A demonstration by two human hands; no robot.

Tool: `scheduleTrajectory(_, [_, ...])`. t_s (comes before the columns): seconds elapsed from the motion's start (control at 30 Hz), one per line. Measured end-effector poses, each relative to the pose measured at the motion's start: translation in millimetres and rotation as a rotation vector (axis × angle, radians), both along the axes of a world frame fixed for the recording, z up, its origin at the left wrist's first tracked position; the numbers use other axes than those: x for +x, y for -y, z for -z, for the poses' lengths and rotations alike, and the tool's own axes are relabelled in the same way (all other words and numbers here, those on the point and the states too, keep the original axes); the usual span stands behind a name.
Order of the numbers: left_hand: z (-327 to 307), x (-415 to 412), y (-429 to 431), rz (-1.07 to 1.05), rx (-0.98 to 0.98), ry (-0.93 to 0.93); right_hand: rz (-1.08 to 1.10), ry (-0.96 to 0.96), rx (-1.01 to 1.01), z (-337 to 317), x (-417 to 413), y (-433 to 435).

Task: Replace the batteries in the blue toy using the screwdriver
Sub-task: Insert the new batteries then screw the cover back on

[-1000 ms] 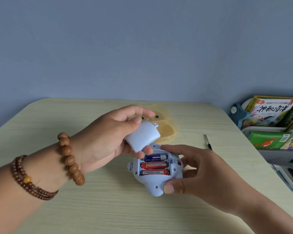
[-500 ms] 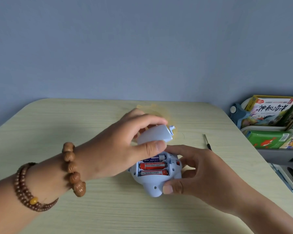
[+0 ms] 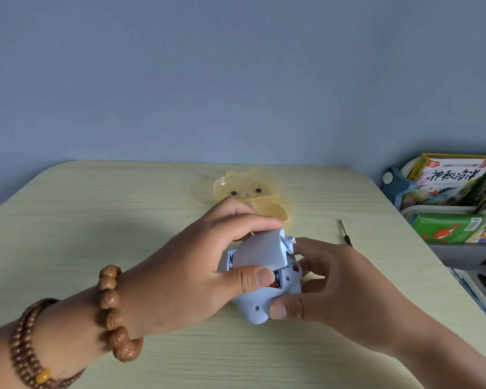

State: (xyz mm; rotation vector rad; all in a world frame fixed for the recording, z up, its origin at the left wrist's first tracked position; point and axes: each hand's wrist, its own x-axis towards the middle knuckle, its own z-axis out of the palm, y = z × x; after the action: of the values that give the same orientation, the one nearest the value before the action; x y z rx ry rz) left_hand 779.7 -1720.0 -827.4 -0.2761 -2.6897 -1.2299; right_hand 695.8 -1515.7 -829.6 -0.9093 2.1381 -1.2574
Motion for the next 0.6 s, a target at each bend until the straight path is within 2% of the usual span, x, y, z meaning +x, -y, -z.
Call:
scheduleTrajectory(0.37, [-1.2,3.4,-1.5,-0.107,-0.057,-0.039,0.024,-0.028,0.03,-4.4,3.4,2.7])
scheduleTrajectory(0.6, [-5.1,1.4,3.7,-0.119,-0.025,0.061,0.029,-0.043,0.029,-8.5,7.4,4.7])
